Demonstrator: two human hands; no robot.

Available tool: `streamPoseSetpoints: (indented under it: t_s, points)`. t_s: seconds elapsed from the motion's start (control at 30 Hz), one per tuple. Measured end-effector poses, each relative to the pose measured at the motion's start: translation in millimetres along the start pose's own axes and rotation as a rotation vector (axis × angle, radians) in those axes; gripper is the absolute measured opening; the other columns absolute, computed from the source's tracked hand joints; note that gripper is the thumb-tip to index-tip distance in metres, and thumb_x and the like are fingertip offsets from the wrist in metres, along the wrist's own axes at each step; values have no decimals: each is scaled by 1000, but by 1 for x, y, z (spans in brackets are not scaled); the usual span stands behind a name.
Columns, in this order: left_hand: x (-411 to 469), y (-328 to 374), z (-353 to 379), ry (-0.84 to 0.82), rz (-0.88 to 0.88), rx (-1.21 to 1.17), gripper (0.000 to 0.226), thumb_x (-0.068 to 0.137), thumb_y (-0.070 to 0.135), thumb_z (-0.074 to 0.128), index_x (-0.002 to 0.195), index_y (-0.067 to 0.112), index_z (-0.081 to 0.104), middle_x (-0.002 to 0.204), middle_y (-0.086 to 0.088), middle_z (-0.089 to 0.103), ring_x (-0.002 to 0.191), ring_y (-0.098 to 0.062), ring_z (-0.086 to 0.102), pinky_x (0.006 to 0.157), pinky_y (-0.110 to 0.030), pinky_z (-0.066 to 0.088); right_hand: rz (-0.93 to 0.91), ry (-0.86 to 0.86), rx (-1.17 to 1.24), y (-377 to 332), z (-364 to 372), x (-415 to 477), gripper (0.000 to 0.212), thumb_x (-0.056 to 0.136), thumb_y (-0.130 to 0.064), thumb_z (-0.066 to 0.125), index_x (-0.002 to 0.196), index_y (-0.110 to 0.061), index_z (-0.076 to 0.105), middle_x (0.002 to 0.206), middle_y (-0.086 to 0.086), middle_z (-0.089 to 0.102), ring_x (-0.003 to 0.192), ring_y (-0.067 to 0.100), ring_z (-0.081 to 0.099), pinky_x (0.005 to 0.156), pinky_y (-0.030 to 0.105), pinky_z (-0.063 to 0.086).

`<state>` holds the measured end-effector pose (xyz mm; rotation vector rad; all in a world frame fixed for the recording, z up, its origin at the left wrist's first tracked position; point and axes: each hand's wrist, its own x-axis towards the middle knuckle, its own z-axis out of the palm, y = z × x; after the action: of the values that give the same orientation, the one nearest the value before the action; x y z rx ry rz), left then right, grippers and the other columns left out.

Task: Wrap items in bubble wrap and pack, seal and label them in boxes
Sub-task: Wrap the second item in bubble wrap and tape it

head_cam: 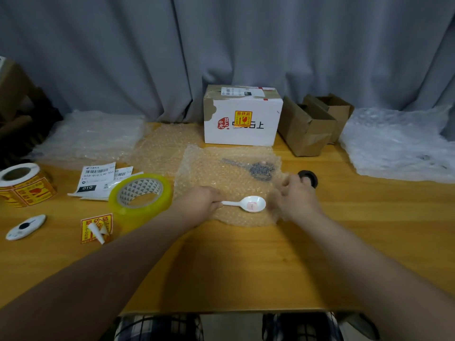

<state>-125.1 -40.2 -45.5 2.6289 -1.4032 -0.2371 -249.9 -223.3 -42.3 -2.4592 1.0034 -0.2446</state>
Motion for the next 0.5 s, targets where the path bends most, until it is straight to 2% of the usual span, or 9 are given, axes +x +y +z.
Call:
streamPoseSetpoints:
  t_s: [0.07, 0.13, 0.2, 0.27, 0.37, 0.43, 0.5]
  points:
    - [-4, 2, 0, -14, -1, 19, 39, 100, 30, 41, 136, 19, 50, 147, -1, 42, 131, -21, 41, 109, -31, 29, 79, -54, -18, 9, -2, -4, 44, 92, -33, 58, 124, -13, 36, 118, 11, 48, 97, 29, 54, 68, 35, 45]
    - [-4, 8, 2, 25, -7, 65, 42, 100, 32, 43, 139, 21, 45, 152, -1, 31, 134, -22, 35, 110, -35, 31, 122, -100, 58, 12, -1, -7, 49, 90, -26, 61, 126, -13, 30, 98, 10, 61, 81, 26, 60, 57, 34, 45]
    - [-3, 16, 6, 131, 18, 13, 41, 99, 30, 45, 139, 22, 46, 144, -3, 39, 127, -22, 42, 104, -35, 39, 155, -118, 120, 11, 0, -8, 46, 91, -17, 60, 125, -13, 29, 83, 9, 62, 71, 24, 59, 50, 32, 41]
    - [-4, 23, 14, 159, 40, -69, 37, 99, 28, 46, 135, 25, 52, 130, -4, 51, 115, -21, 50, 96, -33, 42, 150, -75, 273, 9, -1, -6, 40, 90, -9, 57, 122, -13, 34, 88, 12, 62, 70, 24, 57, 50, 31, 39]
    - [-6, 23, 27, 188, 45, -77, 34, 98, 29, 47, 131, 28, 56, 120, -2, 56, 112, -21, 49, 93, -27, 39, 9, 17, 609, -4, -7, -6, 27, 89, -3, 57, 110, -15, 45, 78, 6, 59, 62, 17, 56, 56, 30, 45]
    - [-4, 19, 30, 220, 56, -100, 33, 97, 30, 49, 129, 29, 57, 117, -1, 57, 112, -20, 47, 91, -26, 37, -165, 8, 624, -19, -4, -8, 26, 87, 0, 58, 100, -19, 46, 75, 1, 54, 63, 13, 53, 61, 30, 47]
    - [-3, 17, 31, 229, 69, -126, 32, 96, 29, 52, 127, 29, 60, 115, -1, 57, 112, -20, 48, 92, -27, 38, -337, -71, 535, -29, 10, -14, 25, 87, 2, 56, 96, -18, 45, 73, -1, 51, 62, 10, 48, 61, 27, 42]
